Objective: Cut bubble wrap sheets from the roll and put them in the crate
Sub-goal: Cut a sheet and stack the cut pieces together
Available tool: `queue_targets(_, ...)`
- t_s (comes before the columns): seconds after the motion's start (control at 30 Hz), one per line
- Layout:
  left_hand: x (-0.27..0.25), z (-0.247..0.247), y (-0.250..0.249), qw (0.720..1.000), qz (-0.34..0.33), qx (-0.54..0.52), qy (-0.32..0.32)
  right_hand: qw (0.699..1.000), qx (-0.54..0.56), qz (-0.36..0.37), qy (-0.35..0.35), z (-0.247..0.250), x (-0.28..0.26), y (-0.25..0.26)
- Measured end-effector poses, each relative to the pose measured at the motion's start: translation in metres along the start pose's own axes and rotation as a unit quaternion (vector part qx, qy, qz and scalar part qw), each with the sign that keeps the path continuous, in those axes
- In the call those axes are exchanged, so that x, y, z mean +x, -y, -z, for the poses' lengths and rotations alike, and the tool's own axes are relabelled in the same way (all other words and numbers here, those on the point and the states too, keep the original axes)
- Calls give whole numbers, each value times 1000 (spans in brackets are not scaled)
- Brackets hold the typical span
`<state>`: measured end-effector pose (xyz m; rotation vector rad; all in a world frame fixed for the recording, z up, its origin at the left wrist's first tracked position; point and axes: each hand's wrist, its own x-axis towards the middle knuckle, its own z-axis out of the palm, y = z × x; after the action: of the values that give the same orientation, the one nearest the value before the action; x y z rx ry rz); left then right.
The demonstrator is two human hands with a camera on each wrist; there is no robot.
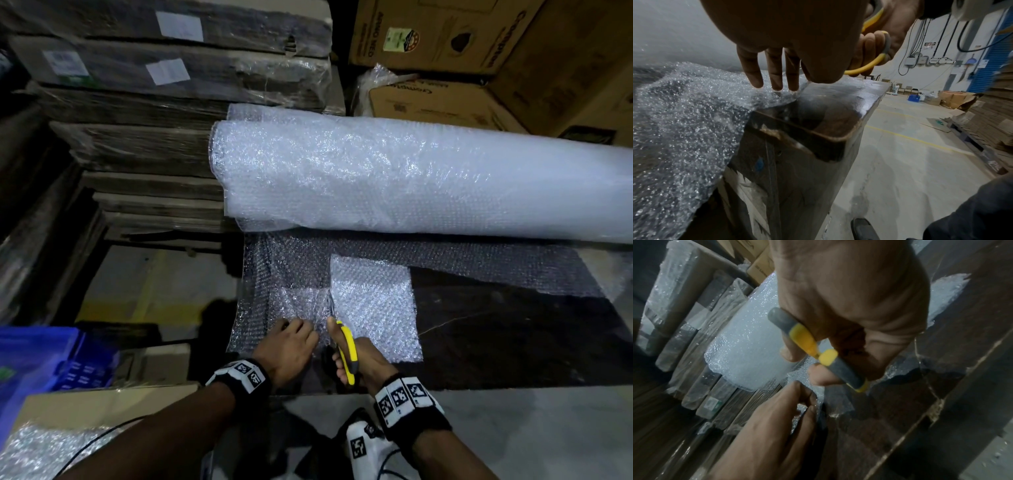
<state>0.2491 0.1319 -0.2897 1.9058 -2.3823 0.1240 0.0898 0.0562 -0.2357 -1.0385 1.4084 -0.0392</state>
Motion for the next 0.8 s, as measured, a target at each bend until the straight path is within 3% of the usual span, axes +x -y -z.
queue_targets(0.37, -2, -4, 0, 1000, -4, 9, -2, 1000, -4, 14, -9, 3, 1, 0)
queue_targets(0.53, -3, -2, -1, 1000, 1, 9, 13, 999, 27, -10, 38, 3, -5, 9)
queue_targets(0.8, -3, 0, -2, 1000, 0, 11, 20, 1000, 11, 18, 11, 5, -1, 7)
